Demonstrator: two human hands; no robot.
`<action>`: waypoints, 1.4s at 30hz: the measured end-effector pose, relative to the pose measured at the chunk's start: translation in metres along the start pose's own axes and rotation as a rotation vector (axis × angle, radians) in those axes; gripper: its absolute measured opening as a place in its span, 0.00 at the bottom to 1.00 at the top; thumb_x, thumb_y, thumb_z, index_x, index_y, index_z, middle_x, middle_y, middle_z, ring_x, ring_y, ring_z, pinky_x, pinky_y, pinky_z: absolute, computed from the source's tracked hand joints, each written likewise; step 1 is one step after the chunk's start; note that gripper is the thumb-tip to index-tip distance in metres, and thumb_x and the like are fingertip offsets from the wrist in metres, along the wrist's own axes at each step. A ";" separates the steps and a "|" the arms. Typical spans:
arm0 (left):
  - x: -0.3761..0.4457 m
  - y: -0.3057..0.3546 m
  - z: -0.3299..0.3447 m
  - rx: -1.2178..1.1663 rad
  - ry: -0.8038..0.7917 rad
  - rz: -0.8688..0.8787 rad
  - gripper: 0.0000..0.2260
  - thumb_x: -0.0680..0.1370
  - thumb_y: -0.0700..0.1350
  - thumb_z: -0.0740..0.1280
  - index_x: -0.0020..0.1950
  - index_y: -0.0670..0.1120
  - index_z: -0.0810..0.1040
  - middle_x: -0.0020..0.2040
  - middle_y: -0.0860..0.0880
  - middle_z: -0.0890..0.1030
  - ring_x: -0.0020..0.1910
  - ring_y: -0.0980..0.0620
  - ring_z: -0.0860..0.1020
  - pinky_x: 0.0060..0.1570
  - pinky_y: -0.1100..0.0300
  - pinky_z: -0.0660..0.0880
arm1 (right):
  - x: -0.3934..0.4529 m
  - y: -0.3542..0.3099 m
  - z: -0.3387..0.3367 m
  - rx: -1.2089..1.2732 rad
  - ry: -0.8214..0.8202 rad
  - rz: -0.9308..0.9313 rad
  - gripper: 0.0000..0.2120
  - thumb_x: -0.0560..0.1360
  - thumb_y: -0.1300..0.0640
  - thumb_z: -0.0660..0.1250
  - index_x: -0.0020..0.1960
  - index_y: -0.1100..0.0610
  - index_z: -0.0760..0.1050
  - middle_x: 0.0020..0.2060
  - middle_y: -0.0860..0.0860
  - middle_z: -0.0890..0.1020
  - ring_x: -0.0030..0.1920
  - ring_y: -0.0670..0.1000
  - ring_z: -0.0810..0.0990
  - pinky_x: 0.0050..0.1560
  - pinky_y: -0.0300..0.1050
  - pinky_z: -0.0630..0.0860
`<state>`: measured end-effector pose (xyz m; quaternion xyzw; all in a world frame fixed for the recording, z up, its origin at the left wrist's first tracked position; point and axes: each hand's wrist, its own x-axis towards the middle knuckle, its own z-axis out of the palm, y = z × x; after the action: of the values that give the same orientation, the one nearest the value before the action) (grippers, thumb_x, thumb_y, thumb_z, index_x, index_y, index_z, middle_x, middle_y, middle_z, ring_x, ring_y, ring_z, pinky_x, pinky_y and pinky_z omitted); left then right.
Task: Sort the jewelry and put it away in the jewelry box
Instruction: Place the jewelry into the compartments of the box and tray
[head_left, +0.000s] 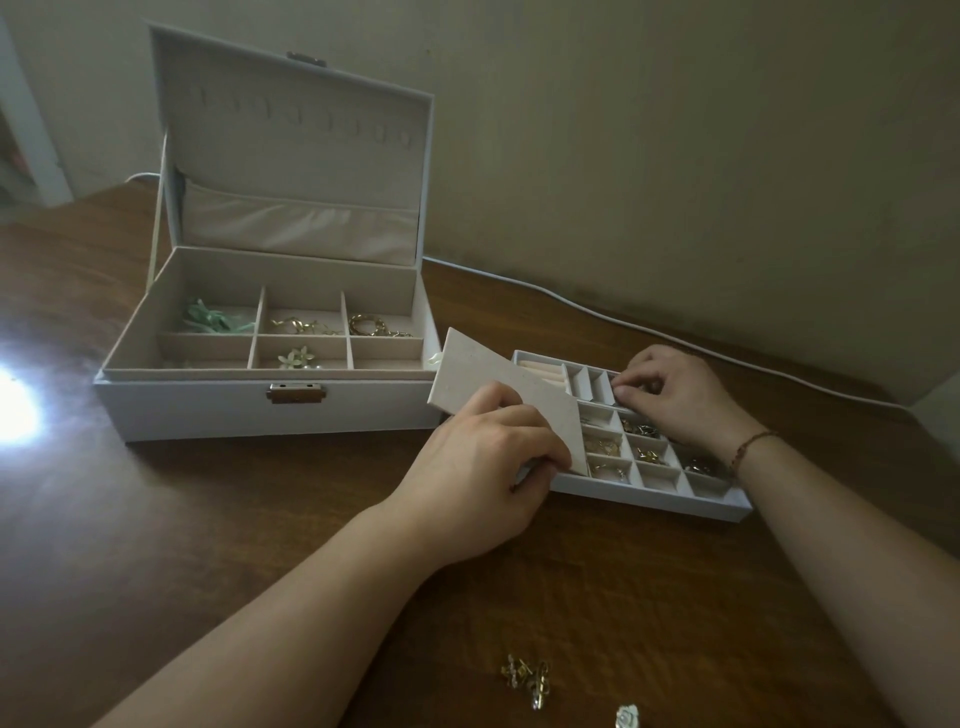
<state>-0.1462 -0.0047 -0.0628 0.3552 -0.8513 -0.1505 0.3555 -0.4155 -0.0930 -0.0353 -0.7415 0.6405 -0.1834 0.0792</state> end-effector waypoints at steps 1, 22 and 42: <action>0.000 0.000 0.000 0.000 0.002 0.000 0.07 0.79 0.47 0.70 0.56 0.54 0.84 0.54 0.58 0.82 0.58 0.59 0.68 0.51 0.64 0.72 | -0.001 0.001 -0.002 -0.002 -0.033 -0.010 0.04 0.75 0.53 0.69 0.48 0.45 0.81 0.47 0.40 0.76 0.49 0.43 0.75 0.47 0.44 0.77; 0.000 -0.001 0.001 -0.009 0.007 0.006 0.07 0.79 0.46 0.70 0.55 0.54 0.84 0.54 0.58 0.82 0.58 0.59 0.68 0.51 0.62 0.73 | -0.001 -0.013 -0.002 -0.046 0.000 0.048 0.03 0.74 0.49 0.71 0.43 0.47 0.80 0.50 0.42 0.76 0.56 0.48 0.73 0.57 0.55 0.77; 0.000 -0.003 0.003 -0.003 0.018 0.028 0.07 0.79 0.46 0.70 0.55 0.54 0.84 0.53 0.58 0.82 0.57 0.60 0.68 0.50 0.67 0.69 | 0.013 -0.019 0.012 -0.043 -0.015 0.012 0.06 0.73 0.42 0.69 0.48 0.41 0.82 0.48 0.37 0.71 0.56 0.45 0.64 0.51 0.46 0.64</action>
<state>-0.1469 -0.0064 -0.0669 0.3439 -0.8528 -0.1436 0.3658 -0.3919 -0.1034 -0.0371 -0.7405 0.6482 -0.1637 0.0691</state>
